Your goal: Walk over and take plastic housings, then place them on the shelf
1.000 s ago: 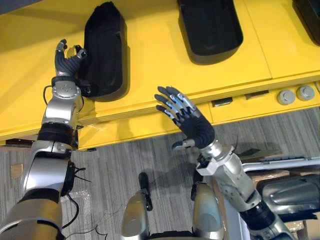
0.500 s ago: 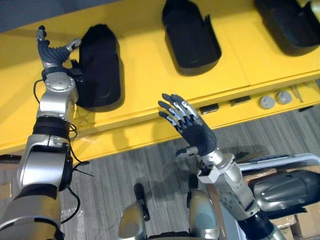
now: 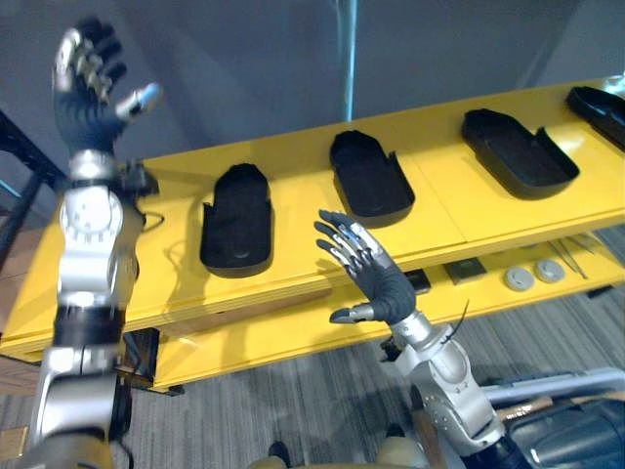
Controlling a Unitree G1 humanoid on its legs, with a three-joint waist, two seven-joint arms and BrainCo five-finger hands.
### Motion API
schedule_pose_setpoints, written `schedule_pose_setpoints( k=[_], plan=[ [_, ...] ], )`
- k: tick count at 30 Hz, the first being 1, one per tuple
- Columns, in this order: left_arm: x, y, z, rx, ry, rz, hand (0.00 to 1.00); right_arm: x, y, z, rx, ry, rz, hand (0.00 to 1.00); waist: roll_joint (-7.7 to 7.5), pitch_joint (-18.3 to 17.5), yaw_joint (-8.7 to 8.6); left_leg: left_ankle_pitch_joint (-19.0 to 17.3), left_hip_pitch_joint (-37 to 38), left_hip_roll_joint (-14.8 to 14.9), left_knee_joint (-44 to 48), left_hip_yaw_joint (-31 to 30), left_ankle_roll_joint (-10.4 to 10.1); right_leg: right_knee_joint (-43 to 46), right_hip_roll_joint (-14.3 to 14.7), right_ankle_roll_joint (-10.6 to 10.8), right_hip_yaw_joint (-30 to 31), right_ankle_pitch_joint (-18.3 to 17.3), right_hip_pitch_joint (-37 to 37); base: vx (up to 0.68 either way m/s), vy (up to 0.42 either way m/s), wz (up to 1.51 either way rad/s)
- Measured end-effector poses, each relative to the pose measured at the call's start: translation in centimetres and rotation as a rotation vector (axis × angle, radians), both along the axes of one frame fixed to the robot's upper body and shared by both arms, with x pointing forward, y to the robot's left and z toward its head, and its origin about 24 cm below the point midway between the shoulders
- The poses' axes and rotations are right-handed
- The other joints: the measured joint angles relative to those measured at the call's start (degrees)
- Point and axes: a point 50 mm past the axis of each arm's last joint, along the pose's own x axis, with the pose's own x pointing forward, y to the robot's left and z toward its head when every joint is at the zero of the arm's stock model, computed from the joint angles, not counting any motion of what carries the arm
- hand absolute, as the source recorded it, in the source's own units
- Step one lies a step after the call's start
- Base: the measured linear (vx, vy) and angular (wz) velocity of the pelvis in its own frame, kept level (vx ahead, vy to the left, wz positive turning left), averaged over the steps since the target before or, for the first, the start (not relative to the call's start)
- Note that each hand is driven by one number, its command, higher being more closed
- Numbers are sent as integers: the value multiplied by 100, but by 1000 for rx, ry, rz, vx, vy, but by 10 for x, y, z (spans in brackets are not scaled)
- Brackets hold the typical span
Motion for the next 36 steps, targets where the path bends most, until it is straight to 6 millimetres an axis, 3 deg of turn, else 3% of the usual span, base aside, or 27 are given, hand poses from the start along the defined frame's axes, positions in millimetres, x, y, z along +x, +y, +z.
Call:
schedule_pose_setpoints(
  k=[2,5,8,11,16,22,25,29,36],
  plan=[
    [-32,-8,-49,-68,99,-24,100,-6,-4,-13,1,75,-36,0,6,-94,179,-13,-10,7,0,-85,8,-93,17,10,-96,6,95,-22,-14,23],
    [-64,-20,-91,-100,231,-52,100,-13,-6,-29,-17,143,-77,0,-103,-196,270,-16,-181,0,7,-280,8,-215,21,-15,-327,-14,125,-66,-13,38],
    [-79,-31,-113,-94,316,-119,100,-21,-7,-40,-4,202,-97,0,-157,-244,371,-16,-192,-10,-7,-279,8,-261,16,-12,-331,-13,126,-35,1,5],
    [-88,-48,-130,-69,391,-190,100,-28,-11,-48,54,251,-203,0,-188,-411,360,7,-242,-9,-40,-251,-24,-264,16,-21,-315,1,39,16,3,-2],
    [-88,-72,-144,-108,441,-296,100,-31,-14,-55,92,259,-255,0,-168,-524,344,21,-287,-5,-64,-170,-34,-260,23,21,-271,97,-40,62,2,-7],
    [-77,-89,-170,-139,550,-339,100,-34,0,-55,132,270,-116,0,-194,-499,348,20,-310,-9,-94,-166,-33,-259,21,20,-267,96,-74,5,1,-1],
    [-70,-98,-172,-143,561,-354,100,-34,9,-53,121,261,-72,0,-208,-491,346,20,-390,-8,-79,-171,-33,-239,20,17,-267,93,-154,0,0,0],
    [-52,-104,-170,-139,551,-343,100,-27,12,-50,95,232,-62,0,-214,-206,348,19,-419,-5,-4,-142,-30,-73,5,-31,-173,56,-275,-37,6,-6],
    [-35,-109,-164,-114,532,-313,100,-25,7,-51,68,225,-60,0,-185,-7,185,20,-532,6,78,-98,-26,87,-6,-37,-85,27,-471,-8,-1,-4]
  ],
)
